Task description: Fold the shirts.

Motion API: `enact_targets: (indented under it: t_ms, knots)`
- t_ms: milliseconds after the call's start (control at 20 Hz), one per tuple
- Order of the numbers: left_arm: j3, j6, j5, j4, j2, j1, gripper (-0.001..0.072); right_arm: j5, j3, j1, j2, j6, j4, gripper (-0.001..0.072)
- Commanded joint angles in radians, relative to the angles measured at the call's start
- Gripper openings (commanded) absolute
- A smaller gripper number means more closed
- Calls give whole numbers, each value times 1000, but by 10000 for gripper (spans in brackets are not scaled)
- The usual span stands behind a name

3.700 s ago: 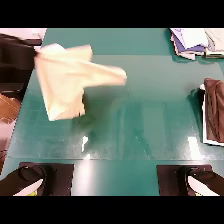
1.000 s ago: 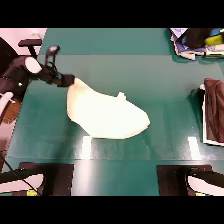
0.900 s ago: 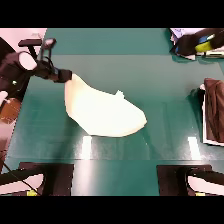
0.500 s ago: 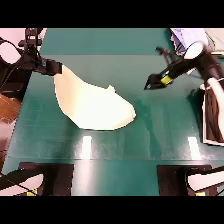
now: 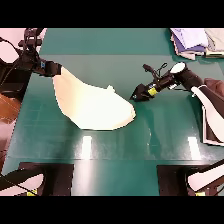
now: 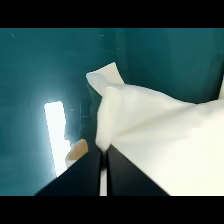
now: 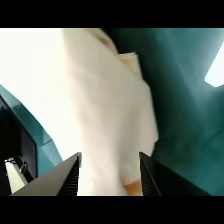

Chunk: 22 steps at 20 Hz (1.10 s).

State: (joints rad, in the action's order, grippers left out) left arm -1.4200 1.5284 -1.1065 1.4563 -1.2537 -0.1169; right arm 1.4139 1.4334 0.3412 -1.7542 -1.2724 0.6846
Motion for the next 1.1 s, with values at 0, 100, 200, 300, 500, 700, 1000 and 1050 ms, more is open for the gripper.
enact_targets:
  t_ms: [0,100,200,300,500,700,1000,1050]
  knots:
    - [-1,2,-5,-27,1,0,25,25,-8,40,-4,17,-29,442]
    - [-1,2,-14,-30,1,0,25,35,-8,69,-4,18,-28,438]
    - [-1,2,-17,-44,1,0,25,14,-8,90,-4,38,-26,213]
    - [-1,18,-13,-54,12,0,24,-19,-7,94,4,62,-27,15]
    - [-84,16,-2,-49,148,0,23,-72,59,56,161,48,81,14]
    - [-328,16,3,-74,324,0,24,-69,261,-15,418,-15,227,14]
    - [-608,16,16,-204,448,0,23,-72,529,-31,680,-108,368,14]
    - [-637,16,22,-211,451,0,23,-71,550,-31,710,-133,392,14]
